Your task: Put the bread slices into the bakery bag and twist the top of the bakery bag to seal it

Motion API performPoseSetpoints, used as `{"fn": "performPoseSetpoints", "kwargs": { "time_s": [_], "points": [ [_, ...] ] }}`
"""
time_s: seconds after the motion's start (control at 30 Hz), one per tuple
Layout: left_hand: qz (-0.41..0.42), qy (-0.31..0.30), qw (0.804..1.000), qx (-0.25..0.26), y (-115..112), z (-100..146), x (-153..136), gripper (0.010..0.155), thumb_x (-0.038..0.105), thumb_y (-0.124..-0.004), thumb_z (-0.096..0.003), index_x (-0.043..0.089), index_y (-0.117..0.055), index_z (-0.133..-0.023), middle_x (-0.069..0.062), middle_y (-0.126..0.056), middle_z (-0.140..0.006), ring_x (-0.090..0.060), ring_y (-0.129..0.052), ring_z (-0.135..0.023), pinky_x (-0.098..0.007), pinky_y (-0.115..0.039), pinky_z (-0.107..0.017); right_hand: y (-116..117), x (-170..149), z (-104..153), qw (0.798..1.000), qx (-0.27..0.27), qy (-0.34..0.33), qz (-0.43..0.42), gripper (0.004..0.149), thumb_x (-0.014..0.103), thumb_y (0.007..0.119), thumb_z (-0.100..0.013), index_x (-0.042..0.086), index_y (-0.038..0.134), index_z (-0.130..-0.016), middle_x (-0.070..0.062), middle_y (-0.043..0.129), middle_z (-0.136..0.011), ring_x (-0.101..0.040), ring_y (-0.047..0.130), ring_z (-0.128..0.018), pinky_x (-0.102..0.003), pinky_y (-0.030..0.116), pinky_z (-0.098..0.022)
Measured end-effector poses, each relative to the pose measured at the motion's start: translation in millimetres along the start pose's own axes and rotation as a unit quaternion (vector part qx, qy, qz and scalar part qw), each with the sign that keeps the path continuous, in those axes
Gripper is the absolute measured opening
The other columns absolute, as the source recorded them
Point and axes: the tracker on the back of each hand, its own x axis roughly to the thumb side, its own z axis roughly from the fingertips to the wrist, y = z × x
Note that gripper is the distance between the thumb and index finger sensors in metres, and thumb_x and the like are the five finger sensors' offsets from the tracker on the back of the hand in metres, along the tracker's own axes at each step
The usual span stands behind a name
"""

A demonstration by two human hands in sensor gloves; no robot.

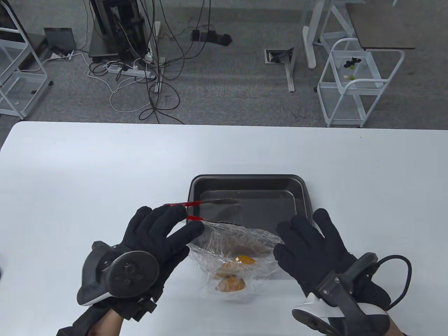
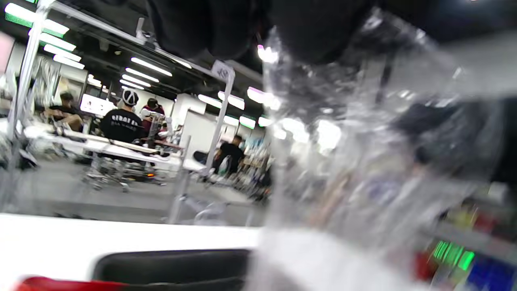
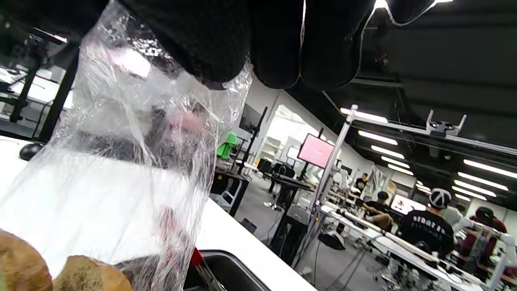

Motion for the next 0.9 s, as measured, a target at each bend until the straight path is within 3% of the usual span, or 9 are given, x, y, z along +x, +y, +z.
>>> {"fn": "performPoseSetpoints", "kwargs": {
  "time_s": [0.13, 0.3, 0.47, 0.57, 0.63, 0.67, 0.77, 0.87, 0.9],
  "points": [
    [0.019, 0.027, 0.997, 0.063, -41.0, 29.5, -34.9, 0.090, 0.066, -0.076, -0.0399, 0.033, -0.035, -0.113, -0.012, -0.053, -0.119, -0.042, -0.066, -0.108, -0.066, -0.048, -0.083, 10.2, 8.5, 1.2, 0.999, -0.006, -0.006, 0.041, 0.040, 0.024, 0.088, -0.043, 0.019, 0.085, -0.083, -0.014, 0.084, -0.100, -0.046, 0.084, -0.089, -0.073, 0.047, -0.071],
    [0.127, 0.037, 0.984, -0.119, -110.9, 13.6, -50.8, 0.121, 0.080, -0.077, -0.0298, 0.020, -0.012, -0.112, -0.017, -0.025, -0.123, -0.051, -0.040, -0.115, -0.070, -0.034, -0.084, 9.9, 10.9, 3.8, 0.998, -0.058, -0.002, 0.031, 0.040, 0.024, 0.088, -0.042, 0.018, 0.085, -0.082, -0.015, 0.085, -0.098, -0.045, 0.085, -0.088, -0.073, 0.046, -0.071],
    [0.169, 0.044, 0.963, -0.207, -162.7, -22.7, -51.7, 0.133, 0.082, -0.079, -0.0229, 0.012, -0.005, -0.108, -0.021, -0.012, -0.120, -0.053, -0.026, -0.114, -0.069, -0.027, -0.084, 4.8, 16.9, 11.2, 0.991, -0.122, -0.011, 0.046, 0.040, 0.024, 0.089, -0.040, 0.018, 0.087, -0.080, -0.013, 0.087, -0.097, -0.044, 0.087, -0.087, -0.075, 0.042, -0.070],
    [0.344, 0.010, 0.906, -0.247, -193.1, -35.9, -59.6, 0.138, 0.081, -0.084, -0.0203, 0.012, -0.002, -0.107, -0.022, -0.008, -0.119, -0.056, -0.019, -0.112, -0.072, -0.021, -0.081, 3.4, 18.5, 16.4, 0.987, -0.150, -0.004, 0.055, 0.040, 0.024, 0.089, -0.040, 0.018, 0.087, -0.080, -0.013, 0.088, -0.096, -0.043, 0.087, -0.087, -0.075, 0.041, -0.070],
    [0.490, -0.042, 0.820, -0.293, -210.7, -35.1, -56.9, 0.140, 0.076, -0.090, -0.0225, 0.015, 0.005, -0.106, -0.020, 0.001, -0.119, -0.056, -0.008, -0.111, -0.072, -0.011, -0.079, 3.8, 17.3, 16.8, 0.988, -0.145, 0.012, 0.051, 0.040, 0.025, 0.089, -0.041, 0.018, 0.087, -0.080, -0.013, 0.087, -0.096, -0.043, 0.086, -0.087, -0.076, 0.040, -0.070],
    [0.505, -0.052, 0.809, -0.297, -215.1, -34.2, -55.4, 0.141, 0.075, -0.091, -0.0228, 0.016, 0.006, -0.106, -0.021, 0.002, -0.119, -0.056, -0.007, -0.111, -0.072, -0.010, -0.079, 4.1, 16.9, 16.6, 0.988, -0.147, 0.014, 0.050, 0.041, 0.025, 0.089, -0.041, 0.018, 0.087, -0.081, -0.013, 0.087, -0.096, -0.043, 0.086, -0.087, -0.076, 0.040, -0.070],
    [0.481, -0.061, 0.823, -0.297, -229.5, -31.6, -52.7, 0.141, 0.076, -0.091, -0.0214, 0.020, 0.006, -0.106, -0.021, -0.004, -0.120, -0.057, -0.013, -0.112, -0.071, -0.016, -0.080, 5.5, 16.2, 13.1, 0.986, -0.161, 0.014, 0.037, 0.041, 0.024, 0.089, -0.040, 0.018, 0.087, -0.080, -0.014, 0.087, -0.096, -0.044, 0.087, -0.087, -0.076, 0.040, -0.070],
    [0.524, -0.070, 0.795, -0.298, -238.1, -27.9, -46.3, 0.138, 0.075, -0.093, -0.0262, 0.030, 0.013, -0.103, -0.018, 0.001, -0.119, -0.056, -0.009, -0.112, -0.070, -0.013, -0.081, 5.9, 18.6, 6.0, 0.985, -0.164, 0.025, 0.036, 0.041, 0.024, 0.088, -0.041, 0.017, 0.087, -0.081, -0.014, 0.087, -0.096, -0.044, 0.087, -0.086, -0.076, 0.040, -0.069],
    [0.531, -0.076, 0.796, -0.280, -237.4, -27.4, -45.7, 0.137, 0.075, -0.093, -0.0278, 0.032, 0.013, -0.103, -0.017, -0.001, -0.120, -0.055, -0.010, -0.112, -0.070, -0.014, -0.081, 6.1, 19.7, 3.9, 0.985, -0.169, 0.028, 0.032, 0.041, 0.024, 0.089, -0.040, 0.017, 0.087, -0.080, -0.014, 0.088, -0.096, -0.044, 0.087, -0.086, -0.076, 0.040, -0.069]
  ]
}}
